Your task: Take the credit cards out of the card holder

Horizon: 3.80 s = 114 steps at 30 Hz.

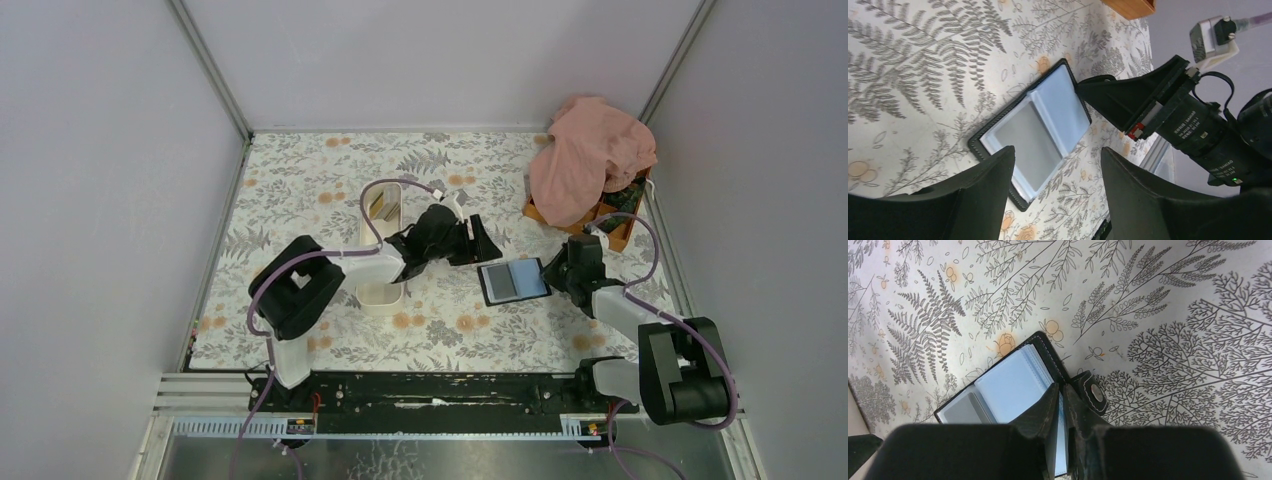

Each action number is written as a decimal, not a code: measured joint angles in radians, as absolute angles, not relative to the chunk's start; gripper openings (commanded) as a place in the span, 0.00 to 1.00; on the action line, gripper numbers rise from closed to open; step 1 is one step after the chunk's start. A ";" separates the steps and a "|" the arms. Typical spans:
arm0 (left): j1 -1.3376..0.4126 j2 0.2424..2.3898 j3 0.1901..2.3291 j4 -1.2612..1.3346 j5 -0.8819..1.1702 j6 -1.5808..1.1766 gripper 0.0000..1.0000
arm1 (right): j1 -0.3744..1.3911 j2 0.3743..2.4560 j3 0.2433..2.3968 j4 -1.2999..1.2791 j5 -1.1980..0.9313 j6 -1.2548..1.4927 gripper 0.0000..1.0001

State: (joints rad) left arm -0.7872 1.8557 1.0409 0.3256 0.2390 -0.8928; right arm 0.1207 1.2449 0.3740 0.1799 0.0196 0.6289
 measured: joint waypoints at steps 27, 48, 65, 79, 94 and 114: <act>-0.960 1.881 0.934 0.469 0.025 -1.151 0.74 | 0.126 1.213 0.348 0.184 -0.014 0.633 0.18; -0.961 1.901 0.936 0.408 -0.057 -1.149 0.74 | 0.126 1.213 0.348 0.185 -0.017 0.632 0.19; -0.961 1.935 0.976 0.402 -0.051 -1.138 0.73 | 0.126 1.213 0.348 0.186 -0.018 0.629 0.19; -0.961 1.950 1.021 0.377 -0.029 -1.121 0.73 | 0.126 1.213 0.348 0.186 -0.018 0.627 0.19; -0.960 1.968 1.053 0.353 -0.022 -1.105 0.77 | 0.126 1.200 0.339 0.190 -0.017 0.622 0.22; -0.963 1.995 1.037 0.546 0.069 -1.138 0.88 | 0.128 1.201 0.339 0.192 -0.045 0.610 0.23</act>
State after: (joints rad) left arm -0.9627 1.9945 1.0374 0.5461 0.0692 -1.1378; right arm 0.1284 1.2015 0.3386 0.1921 -0.0448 0.6098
